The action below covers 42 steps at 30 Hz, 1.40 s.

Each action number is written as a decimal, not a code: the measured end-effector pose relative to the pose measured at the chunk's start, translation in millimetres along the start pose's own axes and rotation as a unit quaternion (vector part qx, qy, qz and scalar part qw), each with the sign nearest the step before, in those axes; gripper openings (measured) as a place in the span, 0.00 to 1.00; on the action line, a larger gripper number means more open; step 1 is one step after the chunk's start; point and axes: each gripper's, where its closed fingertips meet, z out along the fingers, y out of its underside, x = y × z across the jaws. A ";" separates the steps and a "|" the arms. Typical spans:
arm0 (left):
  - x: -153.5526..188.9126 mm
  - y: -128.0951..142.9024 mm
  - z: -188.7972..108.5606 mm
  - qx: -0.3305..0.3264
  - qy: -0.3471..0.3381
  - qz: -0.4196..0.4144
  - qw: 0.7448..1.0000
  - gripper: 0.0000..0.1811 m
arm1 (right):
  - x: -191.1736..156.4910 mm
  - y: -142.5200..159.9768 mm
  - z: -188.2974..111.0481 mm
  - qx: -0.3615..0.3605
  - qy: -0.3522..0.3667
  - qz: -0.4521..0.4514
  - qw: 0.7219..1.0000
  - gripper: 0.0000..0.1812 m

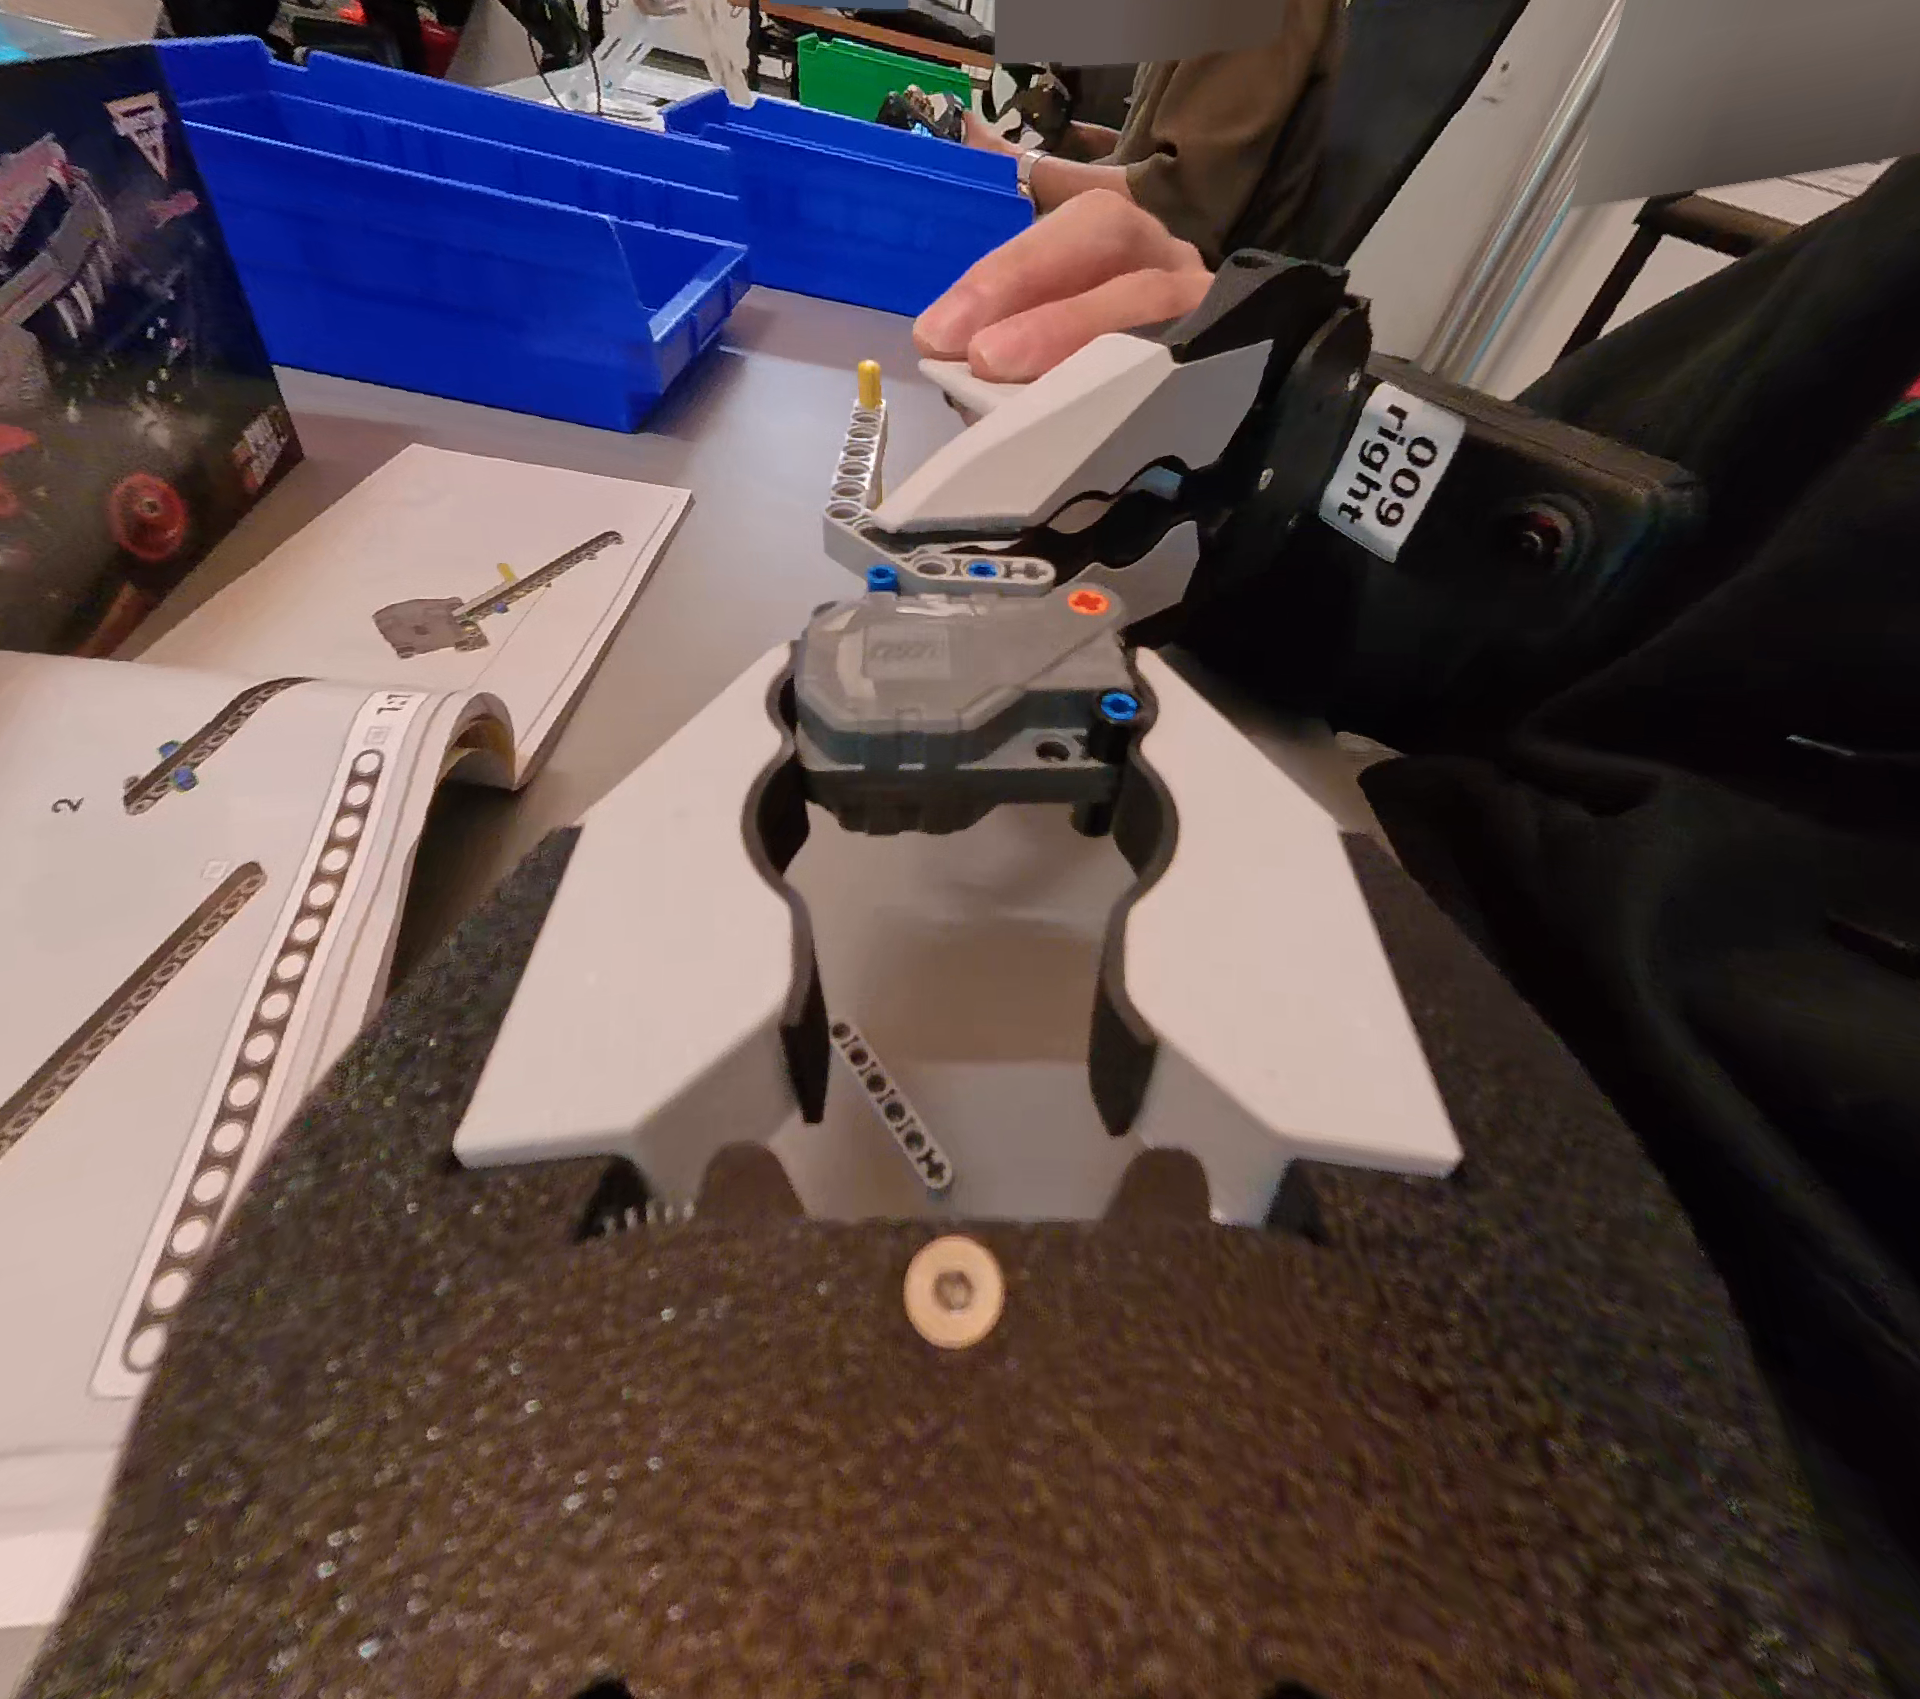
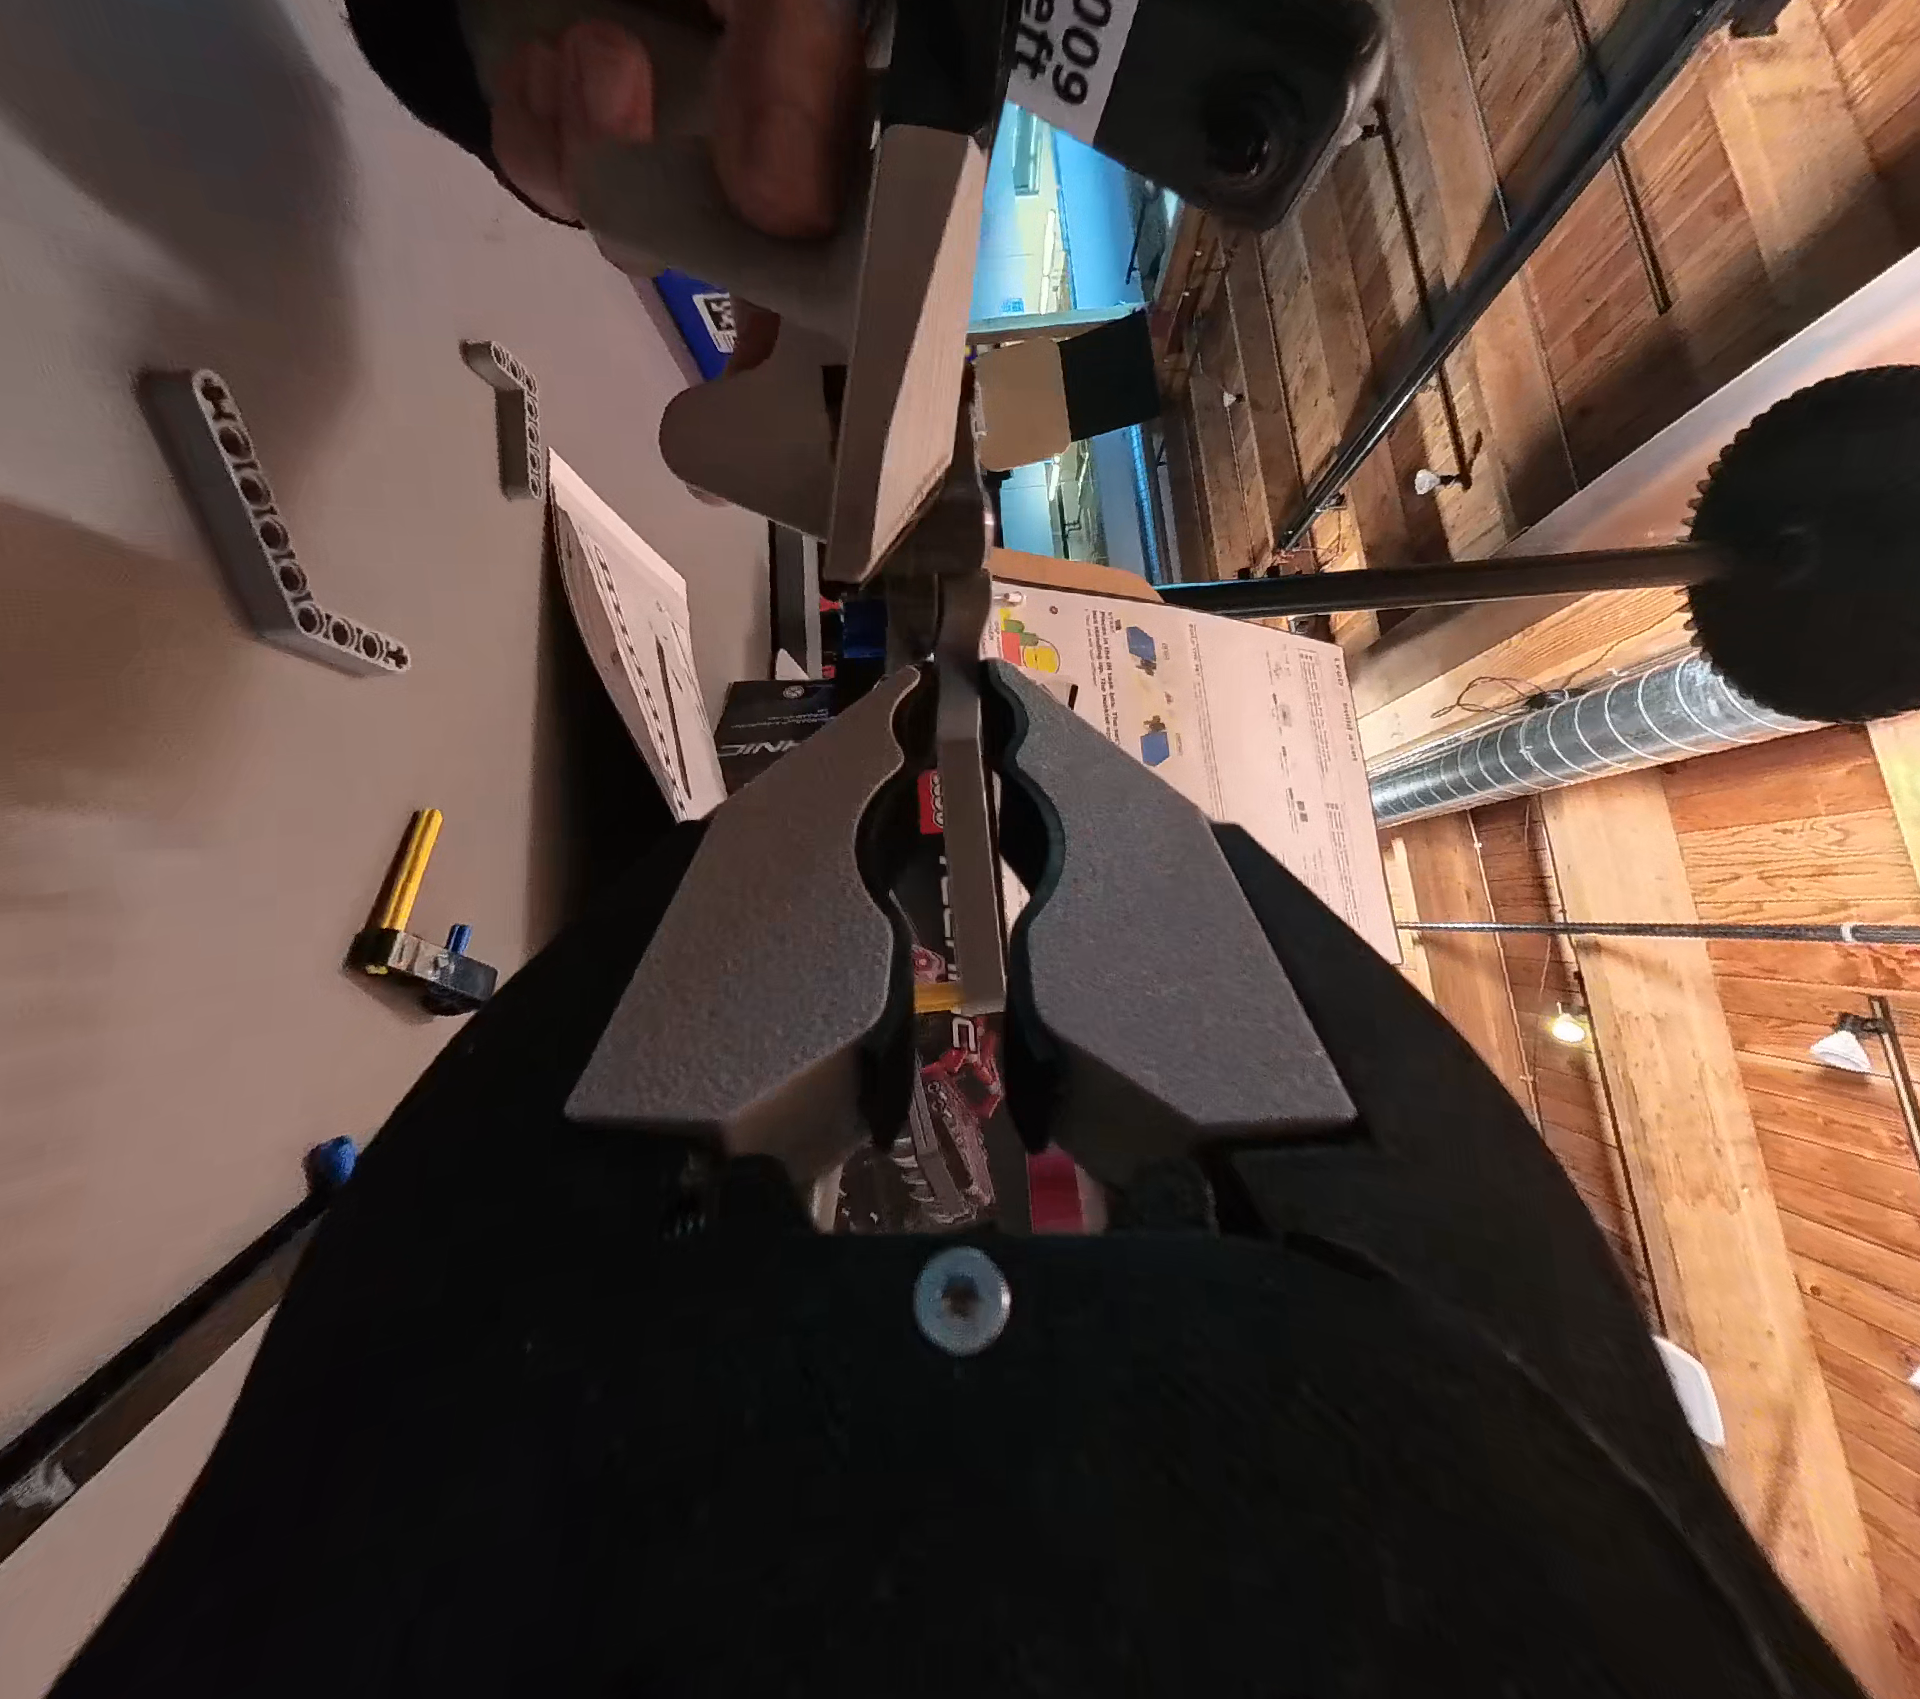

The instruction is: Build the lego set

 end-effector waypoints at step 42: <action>-9.3 21.0 5.6 -0.047 0.007 -0.100 0.994 0.31 | -20.2 12.4 4.0 -0.045 -0.027 -0.024 0.998 0.03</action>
